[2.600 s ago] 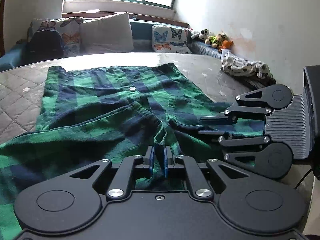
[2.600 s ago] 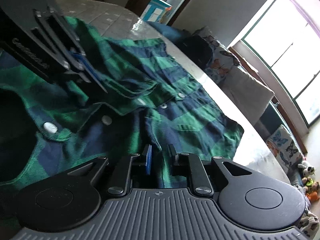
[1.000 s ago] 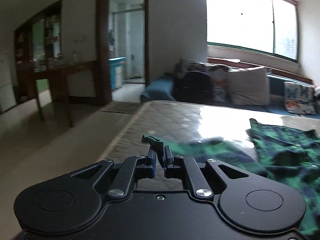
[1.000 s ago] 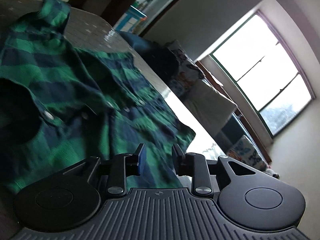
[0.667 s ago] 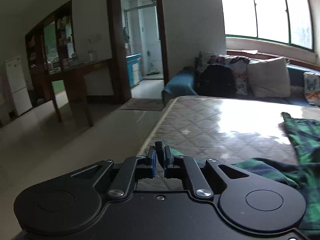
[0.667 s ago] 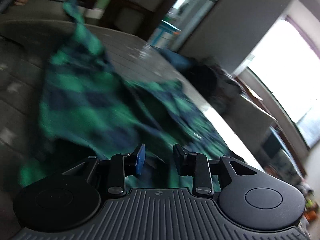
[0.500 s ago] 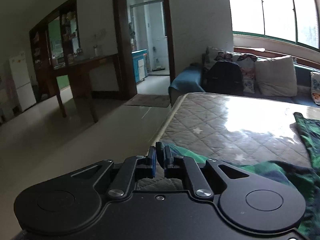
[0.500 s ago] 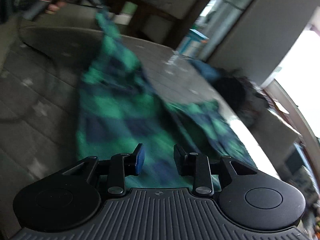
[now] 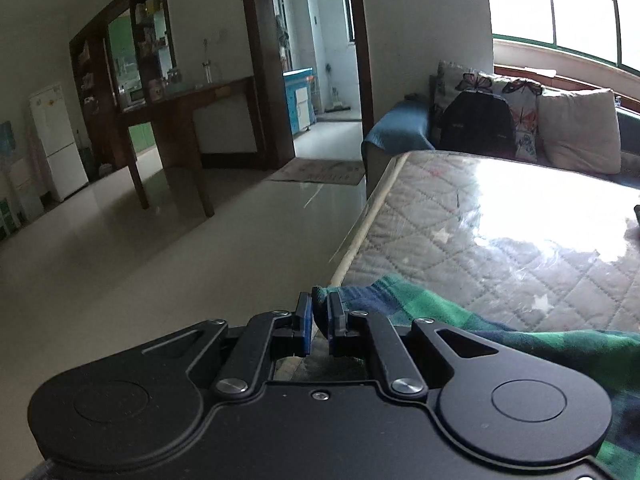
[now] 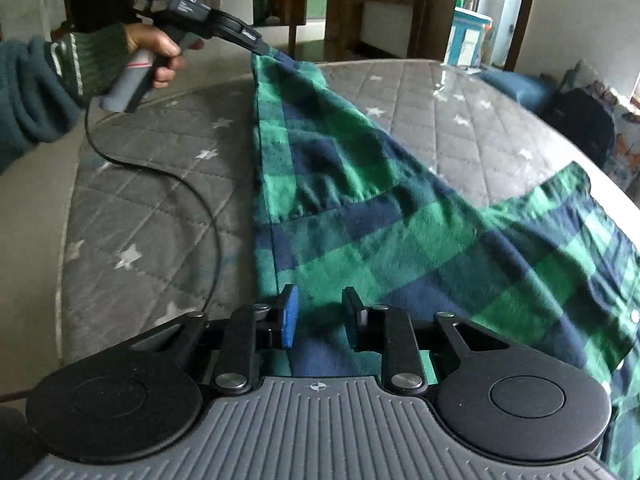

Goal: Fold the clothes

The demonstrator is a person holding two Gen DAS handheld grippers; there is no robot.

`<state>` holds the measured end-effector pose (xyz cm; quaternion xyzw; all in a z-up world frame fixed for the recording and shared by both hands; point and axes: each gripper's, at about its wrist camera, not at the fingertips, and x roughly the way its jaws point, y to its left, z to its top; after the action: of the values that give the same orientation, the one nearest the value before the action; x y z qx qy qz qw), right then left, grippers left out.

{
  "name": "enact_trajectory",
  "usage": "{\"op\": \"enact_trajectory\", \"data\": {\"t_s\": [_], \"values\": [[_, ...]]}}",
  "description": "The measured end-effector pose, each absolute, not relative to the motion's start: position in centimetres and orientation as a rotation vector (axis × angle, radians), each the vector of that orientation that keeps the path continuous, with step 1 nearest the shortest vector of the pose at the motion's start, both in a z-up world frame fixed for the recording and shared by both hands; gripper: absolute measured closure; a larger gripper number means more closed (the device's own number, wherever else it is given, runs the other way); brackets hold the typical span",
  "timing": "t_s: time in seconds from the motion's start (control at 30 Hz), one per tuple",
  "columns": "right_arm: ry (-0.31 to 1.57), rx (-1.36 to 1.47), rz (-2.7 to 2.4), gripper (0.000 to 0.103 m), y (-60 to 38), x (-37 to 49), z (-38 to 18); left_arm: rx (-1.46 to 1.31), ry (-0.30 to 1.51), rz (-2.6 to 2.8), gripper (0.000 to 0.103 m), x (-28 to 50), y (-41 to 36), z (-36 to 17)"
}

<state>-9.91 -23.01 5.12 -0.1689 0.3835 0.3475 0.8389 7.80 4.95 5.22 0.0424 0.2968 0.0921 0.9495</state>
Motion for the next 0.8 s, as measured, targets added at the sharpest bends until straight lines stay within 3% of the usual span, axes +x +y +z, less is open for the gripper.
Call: {"op": "enact_trajectory", "data": {"t_s": [0.23, 0.33, 0.43, 0.6, 0.8], "values": [[0.791, -0.393, 0.753, 0.080, -23.2, -12.5, 5.7, 0.096, 0.631, 0.200, 0.094, 7.6, 5.2, 4.6], [0.790, -0.371, 0.741, 0.080, -23.6, -13.0, 5.7, 0.106, 0.643, 0.218, 0.083, 7.5, 5.4, 4.5], [0.786, -0.364, 0.729, 0.080, -24.3, -13.3, 6.0, 0.125, 0.662, 0.249, 0.082, 7.9, 5.7, 4.4], [0.696, -0.421, 0.625, 0.078, -25.9, -15.4, 7.6, 0.131, 0.627, 0.262, 0.059, 6.7, 5.5, 5.9], [0.661, -0.469, 0.454, 0.076, -30.3, -18.2, 8.4, 0.176, 0.589, 0.158, 0.057, 4.8, 2.1, 8.0]]}}
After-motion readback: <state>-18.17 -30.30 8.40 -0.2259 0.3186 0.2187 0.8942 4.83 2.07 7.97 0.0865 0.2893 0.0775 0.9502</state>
